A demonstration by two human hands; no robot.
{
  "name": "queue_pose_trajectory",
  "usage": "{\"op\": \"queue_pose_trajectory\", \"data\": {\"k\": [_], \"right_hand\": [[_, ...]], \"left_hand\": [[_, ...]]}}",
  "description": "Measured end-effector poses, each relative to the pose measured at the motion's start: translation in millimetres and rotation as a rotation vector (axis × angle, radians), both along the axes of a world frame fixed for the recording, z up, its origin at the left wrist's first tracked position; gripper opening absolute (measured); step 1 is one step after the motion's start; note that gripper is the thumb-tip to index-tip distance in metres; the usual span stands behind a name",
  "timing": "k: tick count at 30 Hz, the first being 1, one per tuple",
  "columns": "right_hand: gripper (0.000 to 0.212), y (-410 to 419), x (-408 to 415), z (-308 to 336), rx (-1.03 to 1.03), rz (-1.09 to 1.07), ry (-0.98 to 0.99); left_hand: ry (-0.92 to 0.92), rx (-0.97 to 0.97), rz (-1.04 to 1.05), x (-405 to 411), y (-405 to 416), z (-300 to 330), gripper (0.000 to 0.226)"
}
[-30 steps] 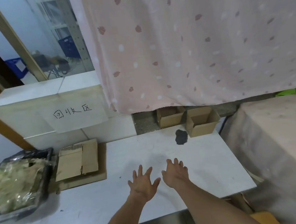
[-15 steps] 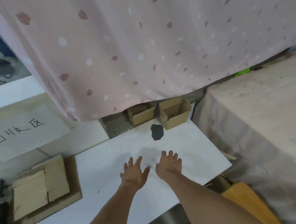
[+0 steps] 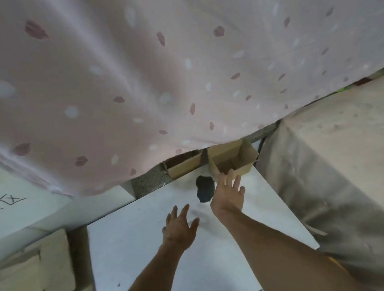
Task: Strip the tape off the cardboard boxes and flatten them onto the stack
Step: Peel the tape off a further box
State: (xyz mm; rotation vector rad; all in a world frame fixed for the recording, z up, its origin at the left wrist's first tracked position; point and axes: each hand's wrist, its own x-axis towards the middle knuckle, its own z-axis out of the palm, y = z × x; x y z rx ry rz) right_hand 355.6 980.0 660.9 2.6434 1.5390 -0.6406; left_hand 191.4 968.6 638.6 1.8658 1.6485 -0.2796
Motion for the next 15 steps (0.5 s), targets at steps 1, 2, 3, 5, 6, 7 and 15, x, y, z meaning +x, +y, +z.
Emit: {"op": "queue_pose_trajectory", "data": {"k": [1, 2, 3, 5, 6, 7, 15], "right_hand": [[0.079, 9, 5, -1, 0.015, 0.008, -0.011], [0.079, 16, 10, -2, 0.016, 0.022, -0.036], [0.077, 21, 15, -3, 0.001, 0.041, -0.068], [0.074, 28, 25, -7, -0.064, 0.076, -0.143], [0.072, 29, 29, -10, -0.094, 0.09, -0.179], [0.067, 28, 31, -11, -0.107, 0.102, -0.211], [0.026, 12, 35, -18, -0.029, 0.16, -0.299]], "left_hand": [[0.001, 0.002, 0.011, 0, 7, 0, 0.067], [0.0, 0.007, 0.018, 0, 13, 0, 0.067], [-0.002, 0.012, 0.025, 1, 18, 0, 0.067], [-0.004, 0.009, 0.034, 6, 25, -1, 0.067], [-0.003, 0.002, 0.034, 8, 26, -2, 0.067], [-0.004, -0.003, 0.032, 10, 25, -2, 0.067], [-0.002, -0.014, 0.037, 24, 15, -3, 0.068]]}}
